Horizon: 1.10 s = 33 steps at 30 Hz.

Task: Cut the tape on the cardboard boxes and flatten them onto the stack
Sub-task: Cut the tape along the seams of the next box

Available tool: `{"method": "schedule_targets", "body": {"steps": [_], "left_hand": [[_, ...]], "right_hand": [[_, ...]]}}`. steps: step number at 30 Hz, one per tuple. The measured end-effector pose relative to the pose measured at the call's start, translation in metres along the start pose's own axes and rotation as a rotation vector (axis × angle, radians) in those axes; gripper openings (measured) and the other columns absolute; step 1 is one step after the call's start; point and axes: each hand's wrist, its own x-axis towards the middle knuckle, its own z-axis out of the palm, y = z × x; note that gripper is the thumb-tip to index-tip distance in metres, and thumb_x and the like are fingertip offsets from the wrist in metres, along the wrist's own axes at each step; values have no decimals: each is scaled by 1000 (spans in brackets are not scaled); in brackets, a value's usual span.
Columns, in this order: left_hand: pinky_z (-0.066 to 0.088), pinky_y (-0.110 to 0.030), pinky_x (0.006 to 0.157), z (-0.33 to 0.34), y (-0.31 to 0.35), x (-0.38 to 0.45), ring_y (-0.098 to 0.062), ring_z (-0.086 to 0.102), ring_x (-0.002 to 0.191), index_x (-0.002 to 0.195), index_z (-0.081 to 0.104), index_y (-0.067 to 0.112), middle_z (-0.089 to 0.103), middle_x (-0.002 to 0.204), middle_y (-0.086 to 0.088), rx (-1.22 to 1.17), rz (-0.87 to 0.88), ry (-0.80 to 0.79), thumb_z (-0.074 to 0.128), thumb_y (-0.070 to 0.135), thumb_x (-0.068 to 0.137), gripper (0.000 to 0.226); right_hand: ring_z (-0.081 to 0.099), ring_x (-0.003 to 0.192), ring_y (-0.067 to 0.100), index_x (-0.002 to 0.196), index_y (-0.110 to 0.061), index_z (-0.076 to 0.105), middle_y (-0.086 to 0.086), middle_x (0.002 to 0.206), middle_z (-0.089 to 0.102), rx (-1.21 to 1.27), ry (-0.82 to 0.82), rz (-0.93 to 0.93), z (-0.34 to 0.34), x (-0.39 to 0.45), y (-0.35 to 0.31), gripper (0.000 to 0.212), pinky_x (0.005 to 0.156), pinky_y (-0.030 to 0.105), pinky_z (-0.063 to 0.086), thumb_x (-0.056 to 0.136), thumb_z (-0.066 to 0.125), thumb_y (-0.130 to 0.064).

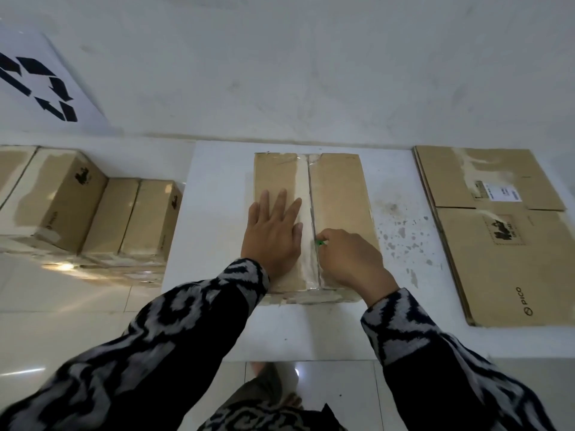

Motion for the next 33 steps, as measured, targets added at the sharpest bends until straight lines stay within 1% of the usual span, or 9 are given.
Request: {"method": "schedule_targets", "body": {"steps": [2,9,12,16,18,21,24,29,33], "left_hand": [[8,-49,120,0,0,-1,-35,6,151,155,24,28,16,164,-5,-20,-6,0,18,44,100,58],[7,-48,121,-1,-2,-4,-35,5,151,155,25,28,15,164,-5,-41,1,20,22,42,102,55],[6,-48,121,2,-3,-3,-35,5,151,155,24,28,15,164,-5,-37,0,21,24,41,103,54],[5,-48,121,2,-2,-4,-35,4,151,155,23,28,14,165,-5,-29,0,18,23,42,103,54],[4,-47,121,2,-2,-4,-35,4,151,155,23,27,14,165,-5,-29,3,20,23,41,103,54],[5,-47,121,1,-1,-5,-36,5,151,155,24,27,15,164,-6,-21,9,26,24,41,103,54],[3,-47,121,1,-2,-5,-35,3,151,155,24,27,14,165,-5,-32,2,23,24,41,103,53],[1,-46,121,0,-1,-5,-34,2,151,155,22,28,12,165,-4,-33,-2,12,24,41,103,53],[1,-46,122,-1,0,-6,-34,1,151,156,22,28,11,165,-4,-35,0,3,24,41,104,53]], "right_hand": [[57,110,21,137,-34,52,-3,128,59,-27,-3,9,2,-9,3,43,76,30,39,98,39,-21],[57,107,21,140,-33,49,-3,131,58,-47,-17,-6,9,-27,7,46,75,30,42,98,37,-18],[57,97,19,139,-32,50,-3,126,60,-37,0,-8,13,-36,10,45,68,29,40,98,36,-19],[57,92,18,136,-31,51,-4,123,61,-65,14,-14,16,-47,13,41,68,29,41,99,36,-21],[58,95,19,135,-30,52,-4,121,62,-65,26,-11,21,-53,13,40,70,30,44,100,36,-21],[57,103,20,135,-31,52,-3,123,62,-58,36,-2,27,-61,13,40,74,30,42,100,36,-21],[57,101,20,132,-29,53,-3,117,63,-95,58,-6,31,-69,15,38,76,31,44,99,37,-19],[53,90,17,130,-29,53,-4,111,64,-75,70,7,40,-79,20,37,69,30,39,99,36,-19],[57,94,19,132,-30,51,-3,110,64,-45,93,19,48,-89,21,36,69,30,39,100,36,-20]]}}
